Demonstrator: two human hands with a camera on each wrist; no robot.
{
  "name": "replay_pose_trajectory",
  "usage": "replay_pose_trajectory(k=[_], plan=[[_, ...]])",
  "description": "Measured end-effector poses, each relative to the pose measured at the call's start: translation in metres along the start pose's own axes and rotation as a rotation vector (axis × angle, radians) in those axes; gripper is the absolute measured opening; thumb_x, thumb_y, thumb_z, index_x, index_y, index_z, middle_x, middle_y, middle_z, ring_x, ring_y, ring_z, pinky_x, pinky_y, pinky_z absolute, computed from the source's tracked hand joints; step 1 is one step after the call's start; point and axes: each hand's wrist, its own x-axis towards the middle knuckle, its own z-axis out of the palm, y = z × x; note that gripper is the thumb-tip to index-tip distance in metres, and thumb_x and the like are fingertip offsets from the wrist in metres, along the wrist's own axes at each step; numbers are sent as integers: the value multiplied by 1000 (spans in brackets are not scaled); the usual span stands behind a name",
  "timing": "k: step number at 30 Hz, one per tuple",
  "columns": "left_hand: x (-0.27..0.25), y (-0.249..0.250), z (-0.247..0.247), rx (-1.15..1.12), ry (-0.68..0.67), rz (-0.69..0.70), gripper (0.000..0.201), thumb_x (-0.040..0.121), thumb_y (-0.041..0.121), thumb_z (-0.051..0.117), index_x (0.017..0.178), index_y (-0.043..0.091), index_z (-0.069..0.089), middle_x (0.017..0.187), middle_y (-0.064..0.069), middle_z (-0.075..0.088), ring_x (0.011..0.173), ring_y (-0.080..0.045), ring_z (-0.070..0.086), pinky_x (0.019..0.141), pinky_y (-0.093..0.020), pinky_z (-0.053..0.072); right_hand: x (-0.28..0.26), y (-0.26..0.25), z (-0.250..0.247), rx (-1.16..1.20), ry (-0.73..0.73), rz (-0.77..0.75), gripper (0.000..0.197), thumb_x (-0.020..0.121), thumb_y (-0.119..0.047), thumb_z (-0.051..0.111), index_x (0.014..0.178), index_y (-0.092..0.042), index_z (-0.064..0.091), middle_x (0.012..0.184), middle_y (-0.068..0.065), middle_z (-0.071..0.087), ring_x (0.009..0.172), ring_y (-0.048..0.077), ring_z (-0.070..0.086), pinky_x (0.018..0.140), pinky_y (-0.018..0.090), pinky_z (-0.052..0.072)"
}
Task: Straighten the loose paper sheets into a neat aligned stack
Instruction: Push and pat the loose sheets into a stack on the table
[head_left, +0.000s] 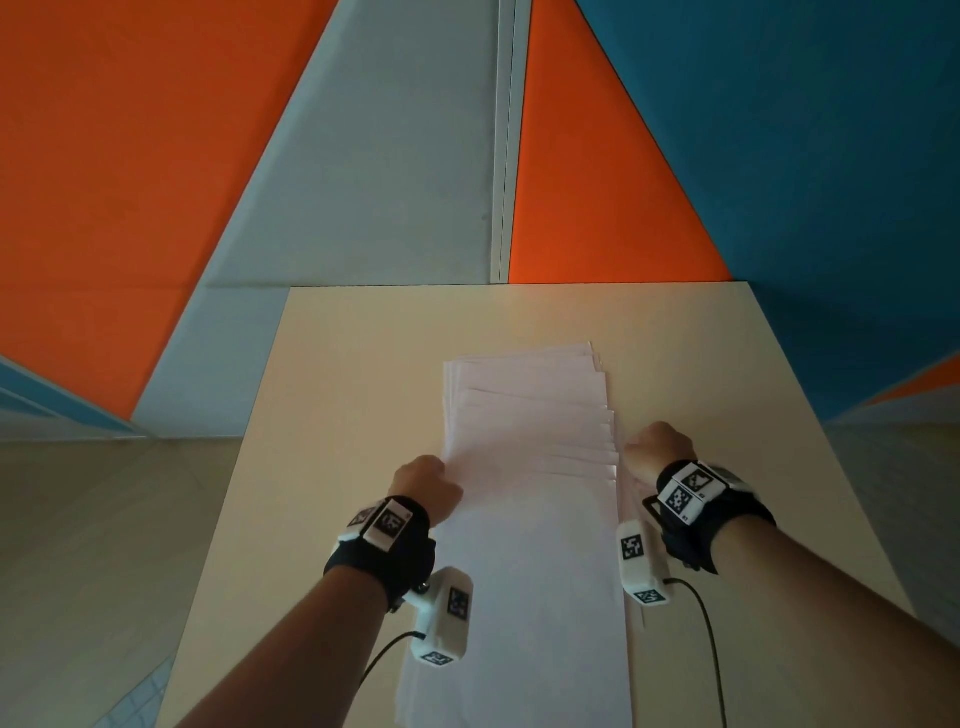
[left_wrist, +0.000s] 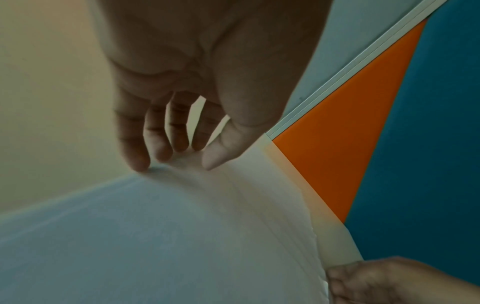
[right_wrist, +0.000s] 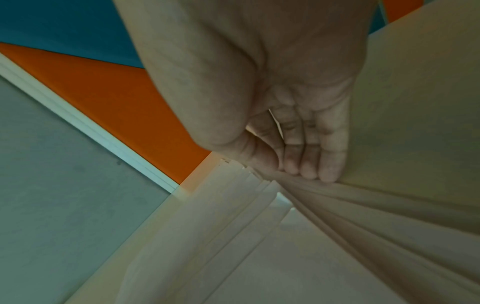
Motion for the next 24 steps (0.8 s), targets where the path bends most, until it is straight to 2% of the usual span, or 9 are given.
replay_pose_trajectory(k=[4,6,8,10,12,16,19,22,24], plan=[[-5,4,4,-66,10,-42,42,88,14,52,129,3,54,130,-17,58,118,-33,57,95,-32,46,-10,-7,3,4,-10,-30,14,83,-5,55,89,7,61,98,24,68,92,38,68,83,41,59],[-6,1,2,-119,-1,-61,41,88,13,51,127,2,55,128,-18,59,113,-35,60,96,-35,51,-16,-6,0,-13,-15,-37,9,85,-6,54,80,2,56,92,22,65,88,35,66,72,32,53],[-10,-6,0,-135,7,-83,39,87,13,52,124,2,56,125,-18,59,108,-35,63,94,-36,52,-22,4,-4,-25,-7,-16,10,85,-9,54,84,0,57,91,18,62,85,33,61,67,30,45],[-16,-16,3,-110,7,-98,38,87,14,53,123,2,57,120,-16,60,105,-34,63,92,-37,54,-26,19,-4,-58,-25,3,12,82,-11,56,86,0,59,91,15,63,82,32,61,67,31,48],[-25,-22,9,-127,-22,-103,37,85,13,55,121,3,58,115,-15,60,102,-34,64,91,-41,56,-29,31,1,-70,-83,17,17,75,-12,63,84,2,64,87,14,70,80,31,69,68,35,59],[-35,-22,18,-187,-37,-89,43,85,12,55,127,4,56,127,-16,58,108,-34,63,92,-43,55,-33,38,12,-10,-80,-48,16,68,-11,62,74,3,66,73,14,71,81,34,74,73,38,60],[-39,-24,15,-235,-35,-102,46,85,12,55,130,3,54,131,-17,56,112,-35,62,94,-43,55,-37,35,12,38,-52,-86,26,73,-14,60,88,4,69,87,18,74,87,36,71,78,37,59],[-43,-33,17,-215,-8,-131,46,84,13,54,130,2,53,128,-17,57,108,-35,63,93,-43,55,-47,40,9,-36,-28,-25,22,81,-16,59,93,0,68,93,14,69,81,31,61,66,27,46],[-49,-36,21,-224,-12,-132,46,84,12,55,128,1,54,127,-18,57,108,-36,62,92,-44,55,-51,46,13,-80,-67,8,19,76,-14,60,88,-1,65,94,15,70,80,31,64,59,24,44]])
